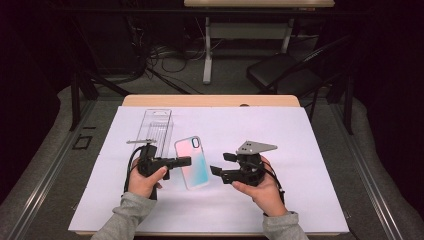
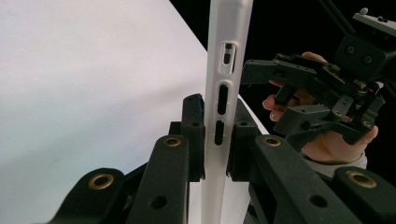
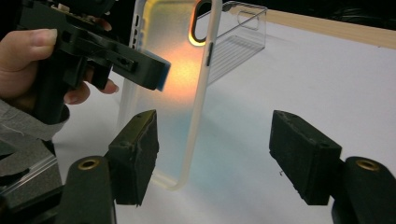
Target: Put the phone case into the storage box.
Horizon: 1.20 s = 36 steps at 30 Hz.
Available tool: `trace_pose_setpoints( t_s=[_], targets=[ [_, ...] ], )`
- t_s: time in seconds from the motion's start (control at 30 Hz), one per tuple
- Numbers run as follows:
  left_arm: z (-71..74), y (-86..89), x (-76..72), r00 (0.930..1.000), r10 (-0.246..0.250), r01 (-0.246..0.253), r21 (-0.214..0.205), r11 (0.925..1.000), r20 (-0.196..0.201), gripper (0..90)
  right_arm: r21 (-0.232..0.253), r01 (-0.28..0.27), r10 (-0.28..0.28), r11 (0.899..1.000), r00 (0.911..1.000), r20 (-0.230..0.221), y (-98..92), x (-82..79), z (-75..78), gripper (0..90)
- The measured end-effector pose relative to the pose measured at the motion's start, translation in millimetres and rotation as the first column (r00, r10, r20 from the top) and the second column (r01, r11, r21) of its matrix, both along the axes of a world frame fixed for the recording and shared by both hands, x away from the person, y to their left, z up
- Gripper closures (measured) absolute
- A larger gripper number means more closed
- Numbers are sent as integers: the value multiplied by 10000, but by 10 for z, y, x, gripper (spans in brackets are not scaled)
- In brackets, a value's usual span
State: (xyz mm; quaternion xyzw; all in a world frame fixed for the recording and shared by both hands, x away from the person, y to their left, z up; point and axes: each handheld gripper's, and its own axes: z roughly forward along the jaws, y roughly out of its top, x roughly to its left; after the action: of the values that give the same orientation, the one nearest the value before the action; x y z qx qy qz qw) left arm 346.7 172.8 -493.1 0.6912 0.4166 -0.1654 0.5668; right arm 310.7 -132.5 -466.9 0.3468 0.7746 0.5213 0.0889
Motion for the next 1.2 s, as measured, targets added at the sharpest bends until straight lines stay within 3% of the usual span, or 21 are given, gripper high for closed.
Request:
trace_pose_setpoints(
  t_s=[0.33, 0.57, 1.2],
  targets=[
    [27, -38, -31, 9996, -258, 259, -51, 9997, 58, 813, 96, -301, 304, 9995, 9990, -340, 7, -7, -4, 345],
    [29, -70, -46, 9988, -479, 480, -53, 9988, 119, 813, 406, -571, 614, 9975, 9913, -1165, 12, 7, -20, 369],
    [40, -120, -73, 9971, -739, 740, -32, 9973, 182, 813, 612, -842, 947, 9946, 9760, -1960, 31, 24, -87, 504]
  ],
)
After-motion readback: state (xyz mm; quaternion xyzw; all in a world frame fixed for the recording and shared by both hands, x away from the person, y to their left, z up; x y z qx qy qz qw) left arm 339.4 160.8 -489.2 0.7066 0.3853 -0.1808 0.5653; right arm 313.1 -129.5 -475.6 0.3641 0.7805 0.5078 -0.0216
